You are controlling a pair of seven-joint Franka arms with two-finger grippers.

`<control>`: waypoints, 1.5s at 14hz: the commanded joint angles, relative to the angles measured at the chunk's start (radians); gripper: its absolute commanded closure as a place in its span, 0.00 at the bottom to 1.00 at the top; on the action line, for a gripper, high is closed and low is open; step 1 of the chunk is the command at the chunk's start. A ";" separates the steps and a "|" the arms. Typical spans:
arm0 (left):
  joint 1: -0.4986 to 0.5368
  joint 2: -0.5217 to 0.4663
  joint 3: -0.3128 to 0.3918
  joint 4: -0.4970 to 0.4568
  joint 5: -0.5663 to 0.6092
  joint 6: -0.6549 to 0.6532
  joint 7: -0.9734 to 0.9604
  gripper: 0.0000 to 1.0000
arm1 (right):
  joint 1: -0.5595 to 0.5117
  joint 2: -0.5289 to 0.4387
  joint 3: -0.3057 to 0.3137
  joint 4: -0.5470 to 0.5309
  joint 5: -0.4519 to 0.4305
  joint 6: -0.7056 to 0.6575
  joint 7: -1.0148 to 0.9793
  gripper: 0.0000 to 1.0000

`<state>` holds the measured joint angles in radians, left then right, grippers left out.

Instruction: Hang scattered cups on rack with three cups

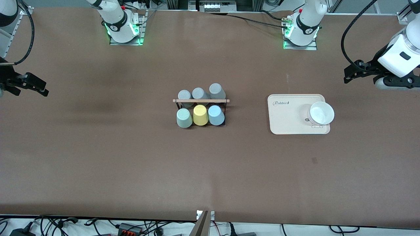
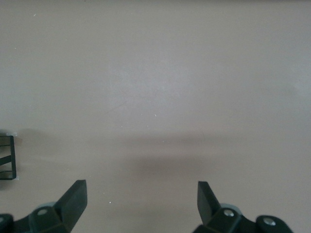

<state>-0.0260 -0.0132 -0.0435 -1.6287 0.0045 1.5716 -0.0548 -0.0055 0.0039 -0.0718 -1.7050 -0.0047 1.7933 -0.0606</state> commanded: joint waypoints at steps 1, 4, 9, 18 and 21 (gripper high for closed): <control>0.003 -0.004 0.002 -0.002 -0.005 -0.004 0.018 0.00 | 0.002 -0.019 0.003 -0.002 0.000 -0.029 -0.005 0.00; 0.003 -0.004 0.002 -0.002 -0.005 -0.005 0.018 0.00 | 0.004 -0.027 0.003 -0.002 0.002 -0.039 -0.007 0.00; 0.003 -0.004 0.002 -0.002 -0.005 -0.005 0.018 0.00 | 0.002 -0.025 0.003 -0.004 0.003 -0.023 -0.005 0.00; 0.003 -0.004 0.002 -0.002 -0.005 -0.019 0.018 0.00 | 0.002 -0.028 0.003 0.002 0.003 -0.068 -0.004 0.00; 0.006 -0.004 0.004 -0.002 -0.005 -0.018 0.018 0.00 | 0.002 -0.028 0.003 0.002 0.002 -0.068 -0.004 0.00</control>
<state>-0.0251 -0.0130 -0.0423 -1.6288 0.0045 1.5618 -0.0547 -0.0037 -0.0088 -0.0707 -1.7026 -0.0046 1.7411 -0.0606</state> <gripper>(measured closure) 0.000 0.000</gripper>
